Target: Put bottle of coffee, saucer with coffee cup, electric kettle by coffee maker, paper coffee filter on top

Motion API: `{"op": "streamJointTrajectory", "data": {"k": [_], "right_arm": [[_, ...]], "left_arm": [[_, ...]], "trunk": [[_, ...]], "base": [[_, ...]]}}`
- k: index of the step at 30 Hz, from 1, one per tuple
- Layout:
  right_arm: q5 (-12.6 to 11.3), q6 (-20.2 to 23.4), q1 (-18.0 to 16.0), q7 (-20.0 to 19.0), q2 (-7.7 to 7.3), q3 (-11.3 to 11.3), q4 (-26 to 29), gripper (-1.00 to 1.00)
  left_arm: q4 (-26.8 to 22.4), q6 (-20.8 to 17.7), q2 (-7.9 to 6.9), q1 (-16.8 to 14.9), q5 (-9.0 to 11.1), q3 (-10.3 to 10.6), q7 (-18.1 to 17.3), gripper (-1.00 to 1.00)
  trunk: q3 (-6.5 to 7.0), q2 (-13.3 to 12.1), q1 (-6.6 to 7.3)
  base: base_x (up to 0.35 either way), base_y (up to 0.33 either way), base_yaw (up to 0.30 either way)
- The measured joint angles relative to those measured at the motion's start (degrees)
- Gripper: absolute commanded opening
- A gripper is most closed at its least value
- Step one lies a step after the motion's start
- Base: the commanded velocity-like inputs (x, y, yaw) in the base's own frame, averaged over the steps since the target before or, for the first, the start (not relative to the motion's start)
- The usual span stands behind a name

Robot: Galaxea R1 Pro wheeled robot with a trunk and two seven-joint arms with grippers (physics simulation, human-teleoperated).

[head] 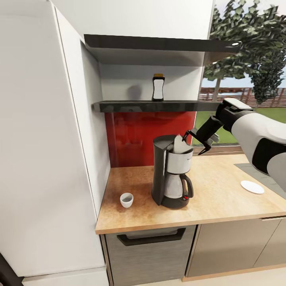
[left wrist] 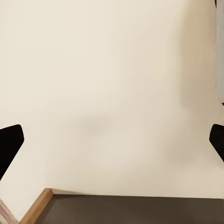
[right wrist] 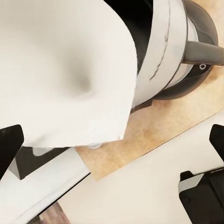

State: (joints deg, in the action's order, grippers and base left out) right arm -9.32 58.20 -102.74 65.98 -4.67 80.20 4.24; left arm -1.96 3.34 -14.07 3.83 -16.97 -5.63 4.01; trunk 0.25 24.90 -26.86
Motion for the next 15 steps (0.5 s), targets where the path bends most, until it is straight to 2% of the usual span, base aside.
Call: {"op": "streamJointTrajectory", "data": {"k": [5, 15], "right_arm": [[0.00, 0.00, 0.00, -0.02, 0.00, 0.00, 0.01, 1.00], [0.00, 0.01, 0.00, -0.06, -0.03, -0.07, -0.02, 1.00]], "left_arm": [[0.00, -0.07, 0.00, 0.00, -0.06, 0.04, -0.01, 1.00], [-0.01, 0.03, 0.01, 0.00, -0.01, -0.07, 0.02, 1.00]], "trunk": [[0.00, 0.00, -0.01], [0.01, -0.01, 0.00]], "base": [[-0.076, -0.073, 0.000], [-0.048, -0.208, 0.000]]}}
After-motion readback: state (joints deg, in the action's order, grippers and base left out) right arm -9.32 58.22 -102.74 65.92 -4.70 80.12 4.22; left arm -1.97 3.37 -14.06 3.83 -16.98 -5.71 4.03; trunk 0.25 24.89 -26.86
